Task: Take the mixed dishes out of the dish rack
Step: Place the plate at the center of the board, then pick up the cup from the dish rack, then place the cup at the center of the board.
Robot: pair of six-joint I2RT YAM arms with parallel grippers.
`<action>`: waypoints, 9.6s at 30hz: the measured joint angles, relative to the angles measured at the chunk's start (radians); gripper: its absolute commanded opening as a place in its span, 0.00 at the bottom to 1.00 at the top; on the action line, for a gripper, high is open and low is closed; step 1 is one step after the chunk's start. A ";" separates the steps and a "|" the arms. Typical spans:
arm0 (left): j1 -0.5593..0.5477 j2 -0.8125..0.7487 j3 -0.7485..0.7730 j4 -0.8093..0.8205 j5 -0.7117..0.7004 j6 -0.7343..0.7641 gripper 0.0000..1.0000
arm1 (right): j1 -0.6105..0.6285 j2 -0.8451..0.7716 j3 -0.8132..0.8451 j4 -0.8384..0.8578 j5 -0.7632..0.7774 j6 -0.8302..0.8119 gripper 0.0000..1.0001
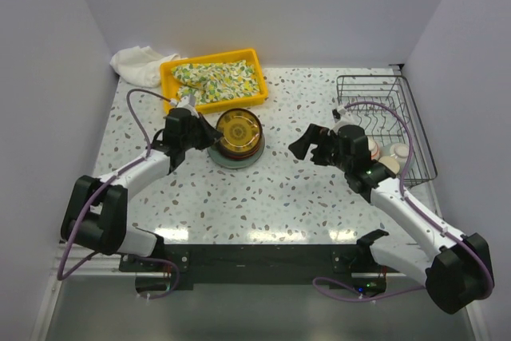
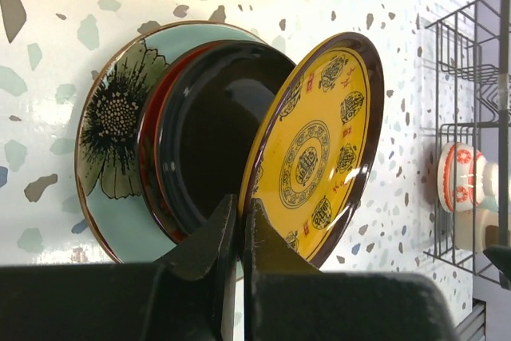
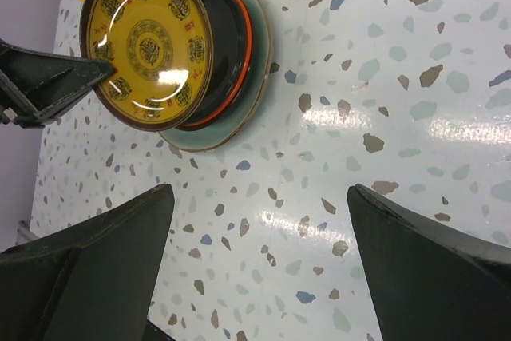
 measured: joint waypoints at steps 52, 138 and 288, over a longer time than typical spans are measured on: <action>-0.014 -0.127 0.134 -0.324 -0.055 0.314 0.91 | -0.007 0.077 0.299 -0.325 0.319 -0.333 0.98; -0.092 -0.953 -0.284 -0.329 -0.325 0.443 1.00 | -0.651 0.323 0.306 -0.703 0.260 -0.447 0.51; 0.117 0.153 0.411 -0.547 -0.486 0.501 0.00 | -0.048 0.065 0.168 -0.176 -0.319 -0.313 0.98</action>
